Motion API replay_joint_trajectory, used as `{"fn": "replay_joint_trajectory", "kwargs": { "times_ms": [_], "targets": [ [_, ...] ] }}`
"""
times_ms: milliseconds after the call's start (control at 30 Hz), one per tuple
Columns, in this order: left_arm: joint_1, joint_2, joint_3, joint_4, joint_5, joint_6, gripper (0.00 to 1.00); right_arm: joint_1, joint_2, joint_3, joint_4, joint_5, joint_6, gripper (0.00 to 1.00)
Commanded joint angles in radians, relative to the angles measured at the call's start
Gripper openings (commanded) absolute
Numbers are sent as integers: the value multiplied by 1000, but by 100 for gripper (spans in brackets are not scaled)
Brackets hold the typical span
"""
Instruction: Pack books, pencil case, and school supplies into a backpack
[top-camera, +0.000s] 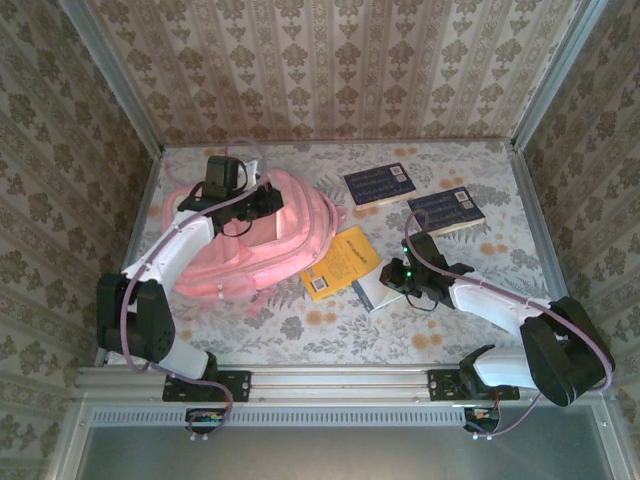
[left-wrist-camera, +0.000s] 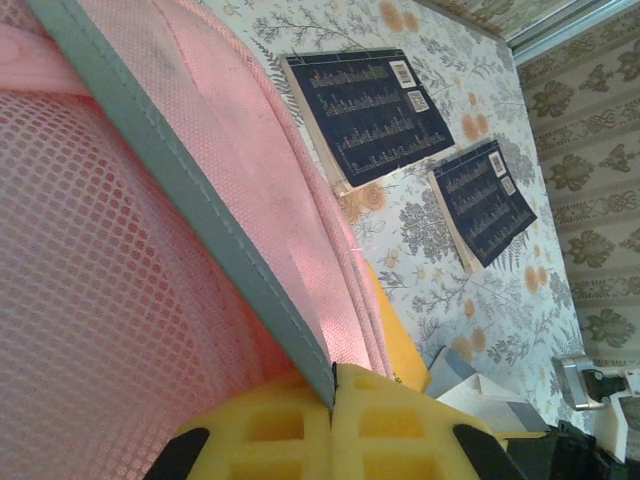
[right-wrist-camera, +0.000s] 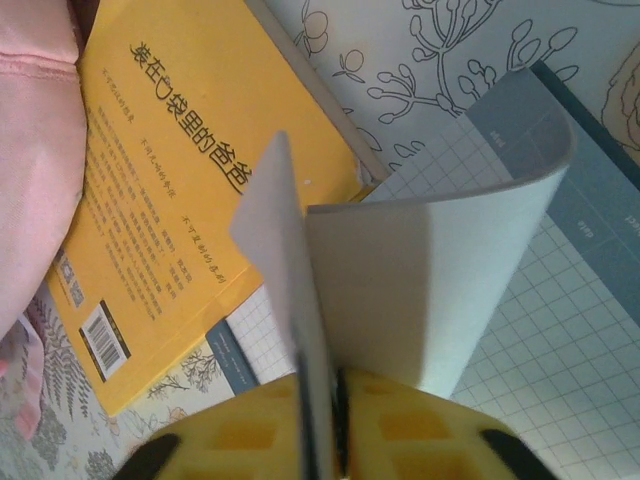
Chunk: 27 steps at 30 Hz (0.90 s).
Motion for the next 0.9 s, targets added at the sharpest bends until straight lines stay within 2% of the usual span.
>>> {"fn": "replay_joint_trajectory", "kwargs": {
  "times_ms": [0,167,267,467,767,867],
  "targets": [
    [-13,14,42,-7,0,35,1,-3,-15,15,-20,-5,-7,9],
    [-24,43,56,-31,-1,47,9,-13,-68,3,-55,9,23,1],
    [-41,61,71,-58,-10,68,14,-32,-97,-20,-45,-8,50,0],
    [-59,79,101,-123,-43,82,39,-82,-168,-64,-38,-43,98,0],
    [-106,-68,200,-288,-244,155,61,-139,-295,-106,-54,-102,135,0],
    [-113,-108,239,-371,-328,197,64,-153,-317,-122,-40,-127,161,0]
  ]
}}
